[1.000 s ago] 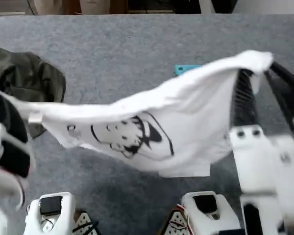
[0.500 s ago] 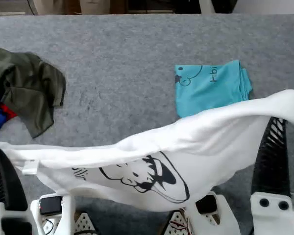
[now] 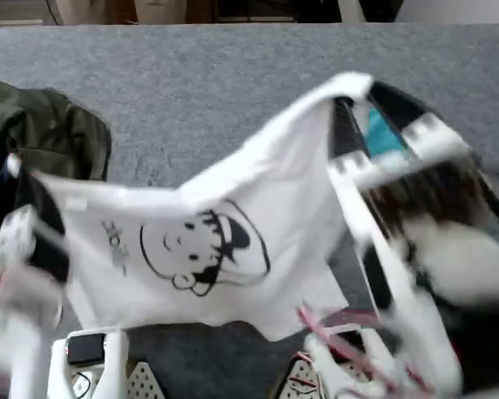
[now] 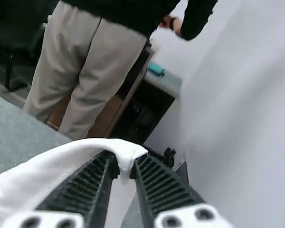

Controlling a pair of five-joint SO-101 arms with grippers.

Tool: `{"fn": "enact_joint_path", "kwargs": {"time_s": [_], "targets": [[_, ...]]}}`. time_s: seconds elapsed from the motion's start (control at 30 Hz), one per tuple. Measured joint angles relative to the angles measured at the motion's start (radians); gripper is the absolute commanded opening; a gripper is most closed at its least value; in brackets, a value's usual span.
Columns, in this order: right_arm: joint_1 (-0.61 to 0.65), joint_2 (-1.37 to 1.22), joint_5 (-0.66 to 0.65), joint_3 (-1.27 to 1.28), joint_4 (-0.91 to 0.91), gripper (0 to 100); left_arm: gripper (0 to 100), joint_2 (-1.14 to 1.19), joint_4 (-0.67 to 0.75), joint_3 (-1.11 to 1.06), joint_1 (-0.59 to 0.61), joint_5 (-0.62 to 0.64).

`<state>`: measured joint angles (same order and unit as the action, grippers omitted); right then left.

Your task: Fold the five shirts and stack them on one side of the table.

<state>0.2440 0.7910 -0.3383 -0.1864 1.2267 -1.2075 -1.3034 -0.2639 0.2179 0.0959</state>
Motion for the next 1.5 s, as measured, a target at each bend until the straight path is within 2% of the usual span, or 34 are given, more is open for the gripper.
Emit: {"fn": "enact_joint_path", "kwargs": {"time_s": [0.17, 0.27, 0.43, 0.63, 0.87, 1.03, 1.17, 1.27, 1.5], "targets": [[0.0, -0.026, -0.002, 0.301, -0.284, 0.2, 2, 0.026, 0.359, -0.322, 0.0, 0.0], [0.0, -0.1, 0.002, 0.354, -0.41, 0.1, 2, 0.112, 0.512, -0.4, 0.0, 0.0], [-0.002, -0.281, 0.091, 0.296, -0.522, 0.1, 2, 0.325, 0.674, -0.387, 0.031, 0.002], [-0.02, -0.563, 0.167, 0.048, -0.571, 0.1, 2, 0.566, 0.799, -0.249, 0.044, 0.002], [-0.034, -0.858, 0.167, -0.221, -0.542, 0.1, 2, 0.783, 0.813, -0.121, 0.046, 0.002], [-0.034, -0.922, 0.167, -0.285, -0.423, 0.1, 2, 0.844, 0.813, -0.104, 0.048, 0.002], [-0.037, -0.922, 0.161, -0.287, -0.262, 0.1, 2, 0.845, 0.795, -0.104, 0.06, -0.017], [-0.041, -0.922, 0.077, -0.287, -0.114, 0.1, 2, 0.847, 0.717, -0.081, 0.08, -0.068], [-0.041, -0.919, -0.057, -0.287, 0.209, 0.1, 2, 0.753, 0.399, -0.02, 0.077, -0.207]]}}
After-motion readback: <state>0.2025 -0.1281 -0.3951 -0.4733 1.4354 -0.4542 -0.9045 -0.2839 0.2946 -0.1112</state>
